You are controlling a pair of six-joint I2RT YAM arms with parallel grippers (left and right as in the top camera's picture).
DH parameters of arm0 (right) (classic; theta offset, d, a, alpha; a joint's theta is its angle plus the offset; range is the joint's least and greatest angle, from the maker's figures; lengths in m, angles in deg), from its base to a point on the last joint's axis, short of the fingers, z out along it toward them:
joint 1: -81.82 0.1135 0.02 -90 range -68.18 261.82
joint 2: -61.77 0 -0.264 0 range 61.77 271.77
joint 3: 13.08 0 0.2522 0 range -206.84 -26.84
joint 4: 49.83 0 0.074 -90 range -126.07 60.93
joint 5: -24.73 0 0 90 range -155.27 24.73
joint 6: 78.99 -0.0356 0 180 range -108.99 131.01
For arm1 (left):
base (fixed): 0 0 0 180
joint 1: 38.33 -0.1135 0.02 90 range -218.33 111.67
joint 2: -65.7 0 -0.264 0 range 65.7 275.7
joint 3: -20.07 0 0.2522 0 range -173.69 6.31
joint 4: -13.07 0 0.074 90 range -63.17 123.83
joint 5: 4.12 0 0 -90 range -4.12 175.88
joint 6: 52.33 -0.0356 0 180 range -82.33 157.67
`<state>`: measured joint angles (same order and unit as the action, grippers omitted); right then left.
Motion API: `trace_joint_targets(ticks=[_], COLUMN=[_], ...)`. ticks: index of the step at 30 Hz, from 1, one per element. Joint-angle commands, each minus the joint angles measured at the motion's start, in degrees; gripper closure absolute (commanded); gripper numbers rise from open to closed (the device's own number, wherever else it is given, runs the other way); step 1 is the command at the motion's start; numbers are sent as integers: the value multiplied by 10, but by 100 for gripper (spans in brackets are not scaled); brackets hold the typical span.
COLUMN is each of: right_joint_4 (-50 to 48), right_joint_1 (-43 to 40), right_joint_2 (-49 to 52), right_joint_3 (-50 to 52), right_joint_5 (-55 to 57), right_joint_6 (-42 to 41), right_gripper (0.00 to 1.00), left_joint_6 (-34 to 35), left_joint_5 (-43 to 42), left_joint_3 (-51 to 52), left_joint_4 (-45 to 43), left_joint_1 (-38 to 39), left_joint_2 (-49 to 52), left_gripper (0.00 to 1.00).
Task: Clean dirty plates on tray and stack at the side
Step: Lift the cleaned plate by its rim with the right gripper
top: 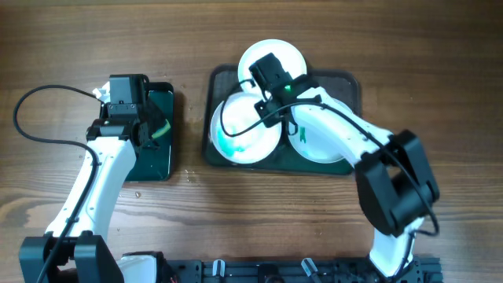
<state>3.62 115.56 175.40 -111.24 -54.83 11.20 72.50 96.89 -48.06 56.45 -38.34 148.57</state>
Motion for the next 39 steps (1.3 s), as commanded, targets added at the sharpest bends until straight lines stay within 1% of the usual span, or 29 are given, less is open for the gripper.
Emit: trace_joint_targets(ticks=[1,3,8,10,13,16,18,21,23,25,30,33,34,35,37,39], right_joint_4=[-2,-2,-27,-57,-117,-180,-237,-306,-335,-351,-354,-354,-354,-349,-299,-222], right_joint_1=[31,48,109,133,163,189,204,215,218,219,219,219,219,219,219,219], right_joint_2=[-45,-50,-52,-52,-52,-52,-52,-52,-52,-52,-52,-52,-52,-52,-52,-51], right_joint_3=[-21,-21,-21,-21,-21,-21,-21,-21,-21,-21,-21,-20,-19,-13,-3,-2], right_joint_5=[116,158,354,439,530,573,607,639,646,648,651,650,646,626,570,501], right_joint_6=[63,92,159,209,300,384,457,537,577,596,600,586,571,527,462,392], right_gripper=[96,96,96,95,96,96,96,96,96,96,96,95,96,96,96,96], left_joint_6=[5,3,3,3,3,3,3,1,1,1,1,1,1,1,1,1], left_joint_5=[-3,-3,-3,-3,-3,-2,0,0,0,0,0,0,0,0,0,0], left_joint_3=[0,0,0,0,0,0,0,0,0,0,0,0,0,0,0,0], left_joint_4=[-2,-2,-2,-2,-2,-2,-2,-2,-2,-2,-2,-2,-2,-2,-2,-2], left_joint_1=[-2,-2,-2,-2,-2,-2,-2,-2,-2,-2,-2,-2,-2,-2,-2,-2], left_joint_2=[-3,-3,-3,-3,-3,-3,-3,-3,-3,-3,-3,-2,-3,-3,-3,-3], left_gripper=[96,96,96,96,96,96,96,96,96,96,96,96,96,96,96,96])
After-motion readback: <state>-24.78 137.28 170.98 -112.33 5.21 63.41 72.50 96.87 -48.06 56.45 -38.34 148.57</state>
